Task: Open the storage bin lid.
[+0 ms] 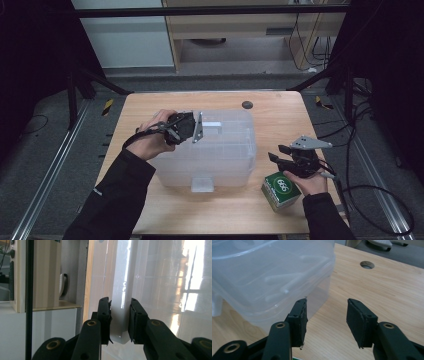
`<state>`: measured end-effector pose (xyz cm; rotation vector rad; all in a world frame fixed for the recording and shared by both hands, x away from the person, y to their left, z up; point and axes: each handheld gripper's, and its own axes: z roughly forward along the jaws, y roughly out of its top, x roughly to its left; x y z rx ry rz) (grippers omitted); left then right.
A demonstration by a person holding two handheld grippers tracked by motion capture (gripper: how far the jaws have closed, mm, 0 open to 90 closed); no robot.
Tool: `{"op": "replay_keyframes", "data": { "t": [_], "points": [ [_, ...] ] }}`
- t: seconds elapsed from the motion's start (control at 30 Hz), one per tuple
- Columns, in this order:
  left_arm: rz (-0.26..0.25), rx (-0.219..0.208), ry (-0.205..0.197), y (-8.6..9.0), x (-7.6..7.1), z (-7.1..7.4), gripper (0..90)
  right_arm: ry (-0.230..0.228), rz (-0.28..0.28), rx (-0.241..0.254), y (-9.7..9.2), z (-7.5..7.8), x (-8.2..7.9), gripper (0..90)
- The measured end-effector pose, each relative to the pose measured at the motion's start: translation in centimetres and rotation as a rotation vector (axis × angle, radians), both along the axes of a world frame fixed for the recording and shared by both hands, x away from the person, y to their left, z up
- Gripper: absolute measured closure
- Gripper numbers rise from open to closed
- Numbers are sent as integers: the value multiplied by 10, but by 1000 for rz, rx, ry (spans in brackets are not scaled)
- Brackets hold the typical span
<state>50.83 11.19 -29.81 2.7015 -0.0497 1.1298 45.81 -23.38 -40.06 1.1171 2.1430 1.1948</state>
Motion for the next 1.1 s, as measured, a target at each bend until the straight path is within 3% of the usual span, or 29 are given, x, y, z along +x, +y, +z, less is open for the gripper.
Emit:
{"op": "replay_keyframes", "data": {
  "t": [0.33,0.6,0.97,1.1],
  "points": [
    [15,-21,-11,2,7,6,728,26,29,38,5,-1,-1,653],
    [35,-36,-20,2,13,11,721,28,72,26,15,1,-5,769],
    [69,-100,-38,4,24,16,709,49,96,45,19,-3,-9,894],
    [80,-119,-42,4,29,17,706,54,108,41,21,-5,-10,900]
  ]
}}
